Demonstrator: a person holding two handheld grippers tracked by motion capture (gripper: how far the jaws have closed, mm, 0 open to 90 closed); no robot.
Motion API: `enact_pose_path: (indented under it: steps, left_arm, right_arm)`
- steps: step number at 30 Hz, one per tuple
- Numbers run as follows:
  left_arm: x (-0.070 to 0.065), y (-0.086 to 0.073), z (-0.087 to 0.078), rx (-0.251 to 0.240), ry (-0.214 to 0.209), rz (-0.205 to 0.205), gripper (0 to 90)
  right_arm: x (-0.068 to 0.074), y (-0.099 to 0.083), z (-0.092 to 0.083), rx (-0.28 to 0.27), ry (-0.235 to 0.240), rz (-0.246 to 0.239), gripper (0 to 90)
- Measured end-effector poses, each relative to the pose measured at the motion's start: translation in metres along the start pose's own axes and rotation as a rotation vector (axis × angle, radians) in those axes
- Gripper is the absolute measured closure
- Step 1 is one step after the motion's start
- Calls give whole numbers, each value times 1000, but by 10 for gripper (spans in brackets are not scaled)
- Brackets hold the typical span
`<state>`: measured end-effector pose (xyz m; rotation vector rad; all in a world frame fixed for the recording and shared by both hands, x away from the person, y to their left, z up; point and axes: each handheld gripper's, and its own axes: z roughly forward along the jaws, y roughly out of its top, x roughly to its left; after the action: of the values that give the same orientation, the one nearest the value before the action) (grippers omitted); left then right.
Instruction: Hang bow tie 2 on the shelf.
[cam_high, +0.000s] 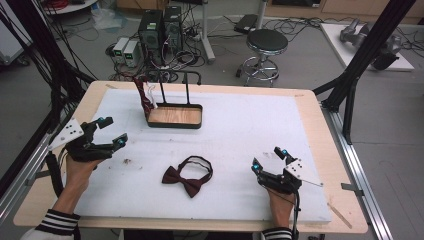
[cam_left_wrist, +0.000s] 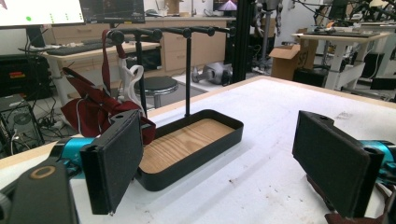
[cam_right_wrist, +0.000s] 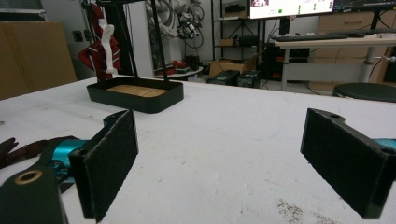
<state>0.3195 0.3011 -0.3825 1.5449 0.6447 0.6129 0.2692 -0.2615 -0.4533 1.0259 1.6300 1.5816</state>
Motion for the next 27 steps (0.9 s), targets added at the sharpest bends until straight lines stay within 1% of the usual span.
enact_pose_path:
  steps: [8,9,10,12,13,14,15,16,17,18,20,21,22,24,27]
  left_arm:
    - [-4,2,1,6,-19,12,167]
    - [-6,3,2,15,-38,15,167]
    - [-6,3,2,15,-38,15,167]
    - [-7,4,4,17,-63,10,157]
    - [-9,5,5,24,-76,13,155]
    - [-9,5,5,24,-76,13,154]
    - [-11,7,6,34,-96,25,154]
    - [-11,7,6,34,-96,25,154]
    - [-13,9,8,40,-115,39,154]
    - [-13,9,8,40,-115,39,154]
    - [-15,11,10,43,-130,51,154]
    - [-17,13,12,47,-152,61,153]
    - [-17,13,12,47,-152,61,148]
    - [-17,14,14,45,-181,53,146]
    - [-19,17,16,69,-203,70,140]
  right_arm:
    - [1,0,0,3,0,3,103]
    - [1,0,0,3,0,1,103]
    - [1,0,0,3,0,1,103]
    - [0,0,0,1,0,-1,103]
    - [0,0,0,2,0,2,103]
    - [0,0,0,0,0,-1,103]
    - [0,0,0,1,1,0,103]
    - [0,0,0,1,1,0,103]
    - [0,0,0,3,1,3,103]
    - [0,0,0,3,1,3,103]
    - [0,0,0,1,1,1,103]
    - [0,0,0,2,1,2,103]
    - [0,0,0,1,1,1,103]
    - [0,0,0,1,1,1,103]
    - [0,0,0,1,3,3,103]
